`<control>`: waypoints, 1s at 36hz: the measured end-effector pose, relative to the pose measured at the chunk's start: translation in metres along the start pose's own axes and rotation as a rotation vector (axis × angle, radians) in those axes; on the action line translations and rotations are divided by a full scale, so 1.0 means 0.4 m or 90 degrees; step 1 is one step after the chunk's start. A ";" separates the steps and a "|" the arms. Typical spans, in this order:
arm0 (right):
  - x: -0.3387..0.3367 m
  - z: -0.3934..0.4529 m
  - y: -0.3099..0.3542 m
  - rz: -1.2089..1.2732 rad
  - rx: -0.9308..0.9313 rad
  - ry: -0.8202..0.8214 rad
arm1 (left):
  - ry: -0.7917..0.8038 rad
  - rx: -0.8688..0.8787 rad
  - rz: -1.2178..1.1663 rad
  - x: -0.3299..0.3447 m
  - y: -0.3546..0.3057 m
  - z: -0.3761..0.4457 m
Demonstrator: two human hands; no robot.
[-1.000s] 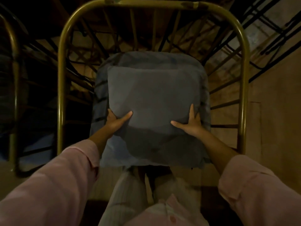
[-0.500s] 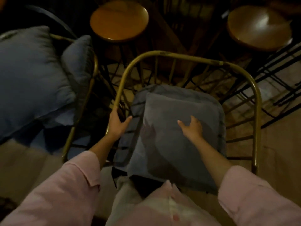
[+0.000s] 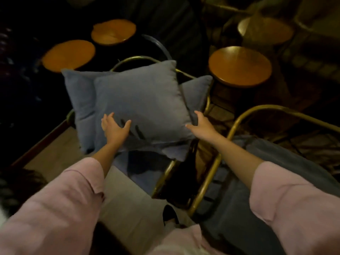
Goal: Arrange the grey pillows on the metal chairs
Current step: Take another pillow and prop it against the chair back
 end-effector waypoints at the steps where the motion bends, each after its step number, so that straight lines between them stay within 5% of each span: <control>1: 0.028 0.028 0.033 0.003 0.000 -0.002 | 0.013 -0.024 -0.002 -0.017 0.033 0.032; 9: 0.147 0.213 0.144 0.032 0.080 -0.084 | 0.123 -0.114 -0.099 -0.035 0.226 0.273; 22: 0.137 0.330 0.156 0.220 0.144 -0.125 | 0.270 -0.298 -0.435 0.028 0.274 0.403; 27: 0.117 0.300 0.168 0.287 0.149 -0.155 | 0.304 -0.226 -0.546 -0.026 0.203 0.392; 36: 0.042 0.182 0.134 0.402 0.157 -0.146 | 0.349 -0.200 -0.491 -0.097 0.152 0.347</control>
Point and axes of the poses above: each hand's wrist, its own z-axis towards the middle knuckle, its own x-axis out of the palm, y = z × x, the point moved 3 cm from there along z, towards the middle knuckle, and after that the axes turned 9 degrees about z, right-handed, at the moved point
